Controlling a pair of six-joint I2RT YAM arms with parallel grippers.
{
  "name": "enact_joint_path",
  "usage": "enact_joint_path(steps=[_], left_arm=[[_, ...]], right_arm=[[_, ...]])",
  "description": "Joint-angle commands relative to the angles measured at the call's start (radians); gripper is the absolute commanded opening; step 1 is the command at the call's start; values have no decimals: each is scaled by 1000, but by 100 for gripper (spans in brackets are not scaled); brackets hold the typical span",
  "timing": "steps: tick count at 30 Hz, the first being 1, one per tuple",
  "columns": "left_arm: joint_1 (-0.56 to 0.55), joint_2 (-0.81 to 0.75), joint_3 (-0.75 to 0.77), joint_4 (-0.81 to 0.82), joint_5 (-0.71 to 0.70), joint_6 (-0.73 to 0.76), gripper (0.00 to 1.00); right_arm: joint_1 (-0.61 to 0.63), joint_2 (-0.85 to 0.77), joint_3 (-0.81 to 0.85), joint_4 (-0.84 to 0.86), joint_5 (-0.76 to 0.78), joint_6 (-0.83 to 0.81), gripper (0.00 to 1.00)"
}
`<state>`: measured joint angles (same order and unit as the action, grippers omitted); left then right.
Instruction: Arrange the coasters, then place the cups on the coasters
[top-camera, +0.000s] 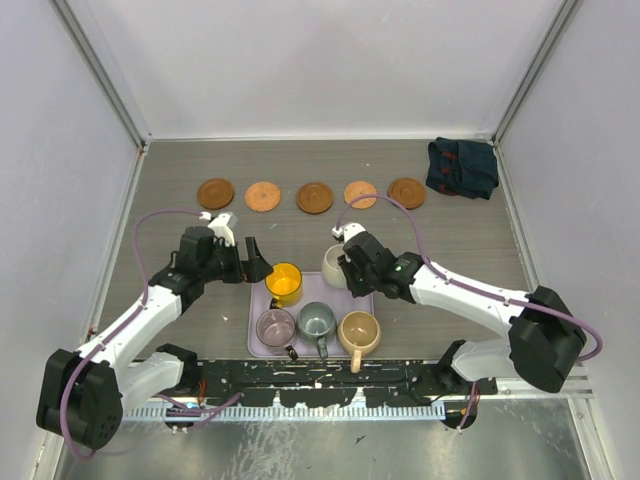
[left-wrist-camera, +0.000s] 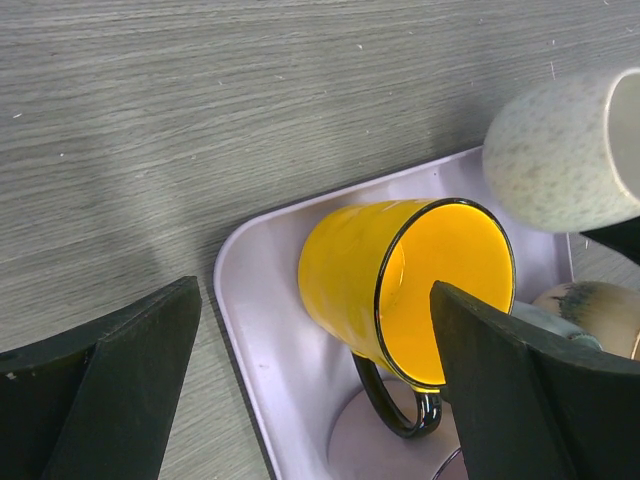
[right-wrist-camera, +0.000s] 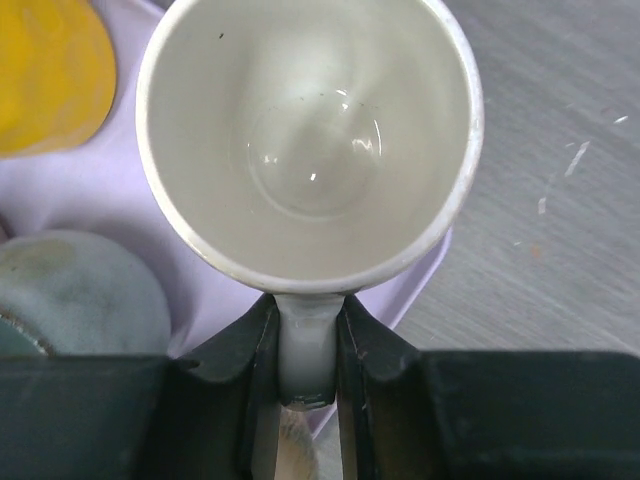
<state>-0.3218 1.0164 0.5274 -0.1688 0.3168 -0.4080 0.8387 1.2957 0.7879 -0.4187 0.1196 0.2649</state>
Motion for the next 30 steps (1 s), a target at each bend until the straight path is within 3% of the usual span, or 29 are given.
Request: enact_joint_path(steps=[1, 13, 23, 30], left_arm=[[-5, -21, -3, 47, -15, 3, 98], [-5, -6, 8, 50, -19, 10, 98], [-5, -5, 14, 54, -41, 18, 98], [-5, 8, 15, 54, -64, 22, 98]], right_arm=[[0, -39, 97, 109, 143, -44, 1], [-49, 29, 170, 251, 347, -175, 1], [-389, 216, 246, 490, 145, -255, 1], [-617, 408, 385, 558, -9, -233, 1]])
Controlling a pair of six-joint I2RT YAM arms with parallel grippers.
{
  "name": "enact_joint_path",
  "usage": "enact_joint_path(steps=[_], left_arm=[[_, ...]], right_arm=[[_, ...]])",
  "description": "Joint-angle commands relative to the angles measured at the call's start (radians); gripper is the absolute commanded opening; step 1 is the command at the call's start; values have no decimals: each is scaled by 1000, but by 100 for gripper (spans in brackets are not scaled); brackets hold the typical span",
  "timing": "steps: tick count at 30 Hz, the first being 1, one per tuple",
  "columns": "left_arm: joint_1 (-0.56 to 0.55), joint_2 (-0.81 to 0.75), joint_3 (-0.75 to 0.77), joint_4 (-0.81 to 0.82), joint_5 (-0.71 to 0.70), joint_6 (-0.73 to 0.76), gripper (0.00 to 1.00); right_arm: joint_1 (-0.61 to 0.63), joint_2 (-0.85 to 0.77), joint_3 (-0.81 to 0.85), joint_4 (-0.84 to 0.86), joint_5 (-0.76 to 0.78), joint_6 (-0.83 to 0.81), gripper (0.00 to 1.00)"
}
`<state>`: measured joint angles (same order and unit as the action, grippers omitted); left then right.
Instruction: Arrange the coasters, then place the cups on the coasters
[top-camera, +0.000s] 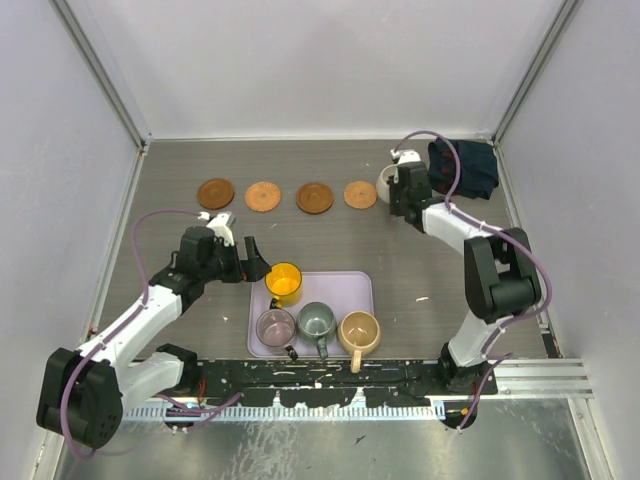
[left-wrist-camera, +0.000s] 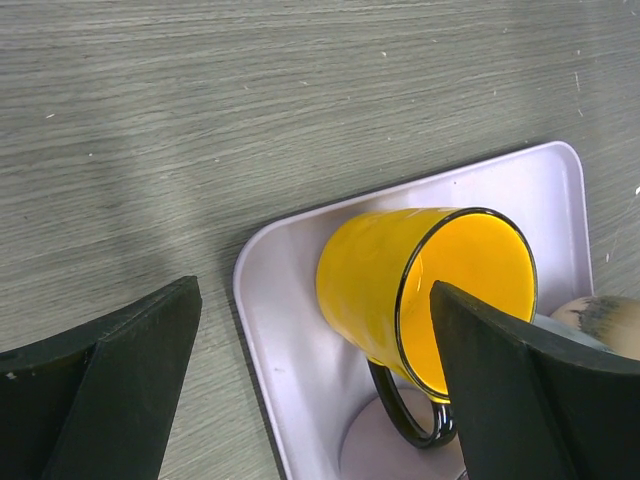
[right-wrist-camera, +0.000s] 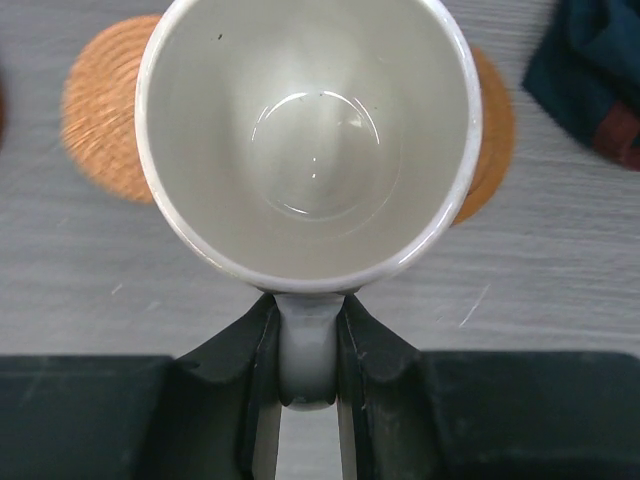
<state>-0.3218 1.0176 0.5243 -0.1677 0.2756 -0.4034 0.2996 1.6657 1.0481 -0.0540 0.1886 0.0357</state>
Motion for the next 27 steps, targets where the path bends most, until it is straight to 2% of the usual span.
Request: enact_joint_path(steps=[1, 13, 27], left_arm=[[-6, 11, 16, 53, -26, 18, 98], [-5, 55, 31, 59, -34, 27, 98], [-6, 56, 30, 50, -37, 28, 98]], right_arm=[[-94, 60, 141, 198, -87, -4, 1], [-152, 200, 230, 239, -108, -11, 1], [-166, 157, 193, 226, -66, -18, 1]])
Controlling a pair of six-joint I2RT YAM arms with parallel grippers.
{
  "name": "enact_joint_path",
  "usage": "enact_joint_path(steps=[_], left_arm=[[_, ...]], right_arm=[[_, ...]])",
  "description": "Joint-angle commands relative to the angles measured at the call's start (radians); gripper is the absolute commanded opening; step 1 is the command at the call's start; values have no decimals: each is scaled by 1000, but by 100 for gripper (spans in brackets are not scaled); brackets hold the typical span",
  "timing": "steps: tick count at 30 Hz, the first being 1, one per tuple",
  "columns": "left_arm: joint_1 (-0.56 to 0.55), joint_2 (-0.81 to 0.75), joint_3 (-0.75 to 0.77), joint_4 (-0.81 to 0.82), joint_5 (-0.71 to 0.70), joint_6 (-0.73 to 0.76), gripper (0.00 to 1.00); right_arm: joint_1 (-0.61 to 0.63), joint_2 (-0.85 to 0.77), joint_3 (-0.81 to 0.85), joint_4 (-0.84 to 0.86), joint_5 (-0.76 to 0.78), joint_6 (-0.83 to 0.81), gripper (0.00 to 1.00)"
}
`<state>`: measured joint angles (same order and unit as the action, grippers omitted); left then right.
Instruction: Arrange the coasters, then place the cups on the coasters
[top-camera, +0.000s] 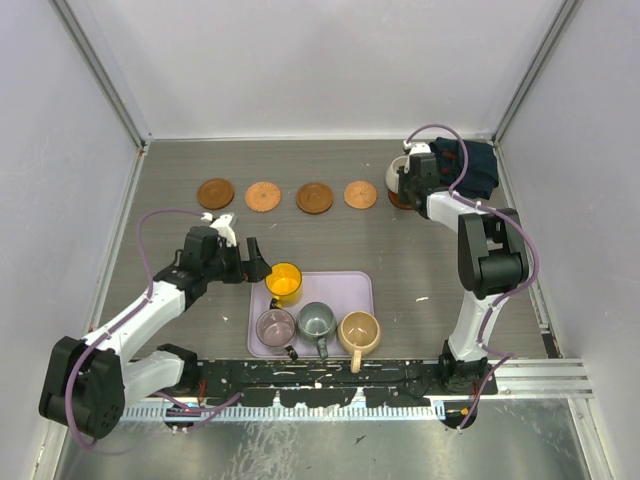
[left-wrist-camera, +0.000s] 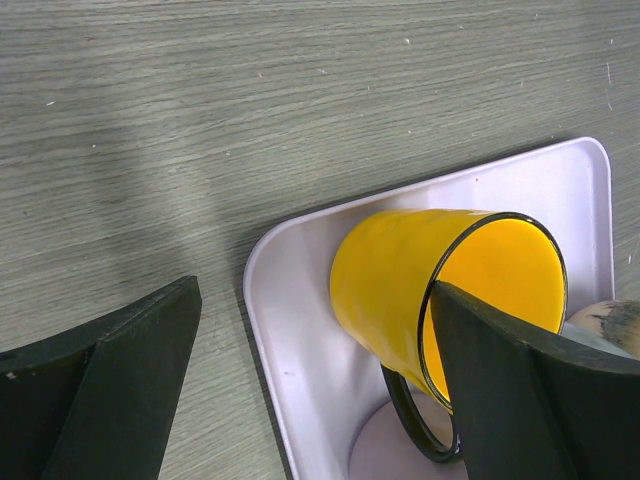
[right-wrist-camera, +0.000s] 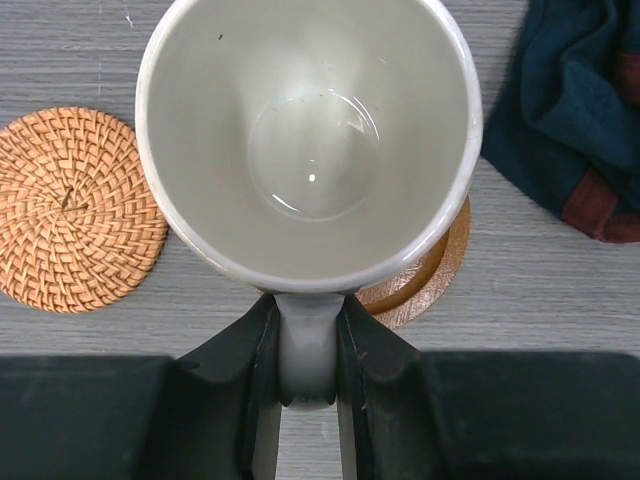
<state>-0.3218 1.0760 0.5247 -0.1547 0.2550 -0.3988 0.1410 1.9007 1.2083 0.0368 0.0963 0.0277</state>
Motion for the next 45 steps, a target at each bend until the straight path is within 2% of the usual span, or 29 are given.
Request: enact_joint_path(steps=[1, 21, 45], left_arm=[[-5, -6, 30, 36, -17, 24, 98], [-5, -38, 22, 17, -23, 23, 98], [-6, -41, 21, 16, -28, 23, 98]], right_arm=[[-9, -82, 28, 130, 31, -9, 1], [-17, -164, -43, 100, 77, 4, 1], [-20, -106, -28, 92, 51, 40, 1]])
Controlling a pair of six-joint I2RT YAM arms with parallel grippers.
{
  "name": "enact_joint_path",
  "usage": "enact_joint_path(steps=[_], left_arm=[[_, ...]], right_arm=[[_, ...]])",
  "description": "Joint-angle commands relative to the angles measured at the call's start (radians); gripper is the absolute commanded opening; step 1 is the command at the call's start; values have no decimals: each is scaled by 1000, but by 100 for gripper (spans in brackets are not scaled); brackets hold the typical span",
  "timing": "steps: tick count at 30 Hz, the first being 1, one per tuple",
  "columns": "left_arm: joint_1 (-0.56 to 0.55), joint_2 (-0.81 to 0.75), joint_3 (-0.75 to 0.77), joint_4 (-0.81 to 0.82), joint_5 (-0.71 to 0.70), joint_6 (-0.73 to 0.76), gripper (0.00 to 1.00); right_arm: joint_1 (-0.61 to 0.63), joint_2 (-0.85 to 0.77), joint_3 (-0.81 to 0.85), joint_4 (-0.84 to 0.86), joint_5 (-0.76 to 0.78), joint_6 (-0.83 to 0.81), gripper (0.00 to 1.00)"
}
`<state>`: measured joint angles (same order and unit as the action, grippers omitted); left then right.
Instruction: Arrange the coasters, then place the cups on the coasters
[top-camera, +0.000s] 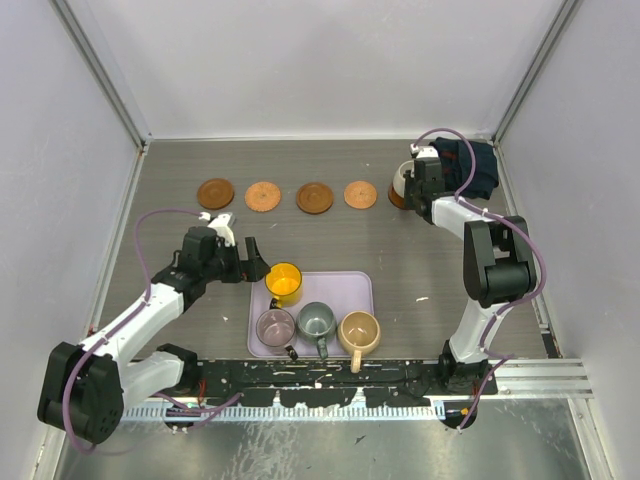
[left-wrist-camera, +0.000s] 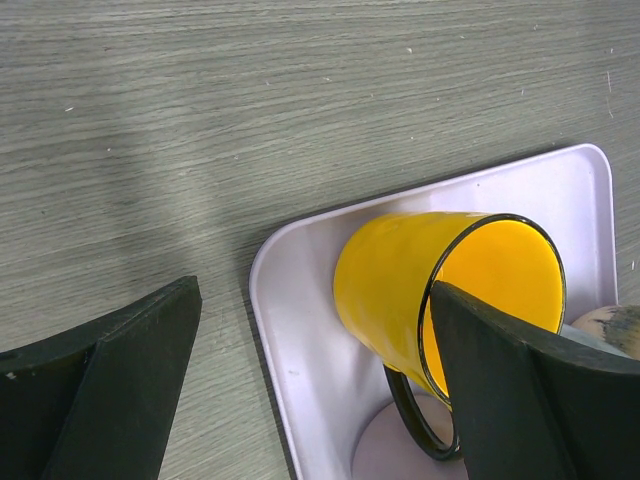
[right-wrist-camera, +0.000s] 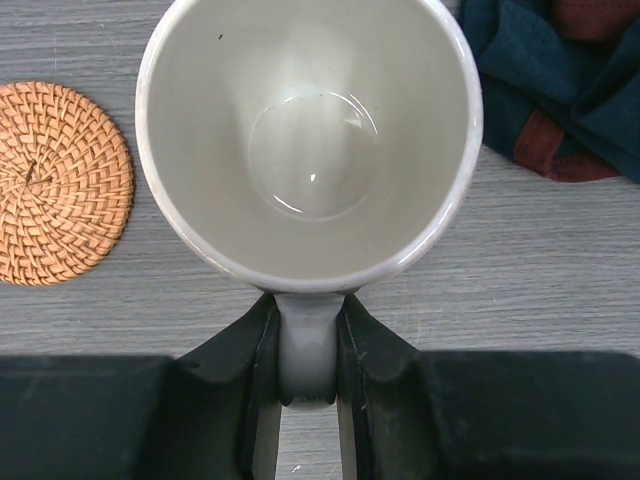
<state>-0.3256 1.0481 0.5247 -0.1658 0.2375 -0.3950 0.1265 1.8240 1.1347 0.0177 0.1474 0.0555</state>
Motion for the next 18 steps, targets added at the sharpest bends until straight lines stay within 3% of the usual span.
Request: enact_joint_path(steps=[1, 16, 18], left_arm=[[-2, -12, 21, 26, -11, 21, 98], [-2, -9, 20, 28, -14, 25, 98], [-1, -12, 20, 26, -15, 24, 98]], right_arm=[[-5, -25, 48, 110, 0, 13, 1], [-5, 25, 53, 101, 10, 25, 1], [-5, 18, 53, 95, 14, 27, 4]])
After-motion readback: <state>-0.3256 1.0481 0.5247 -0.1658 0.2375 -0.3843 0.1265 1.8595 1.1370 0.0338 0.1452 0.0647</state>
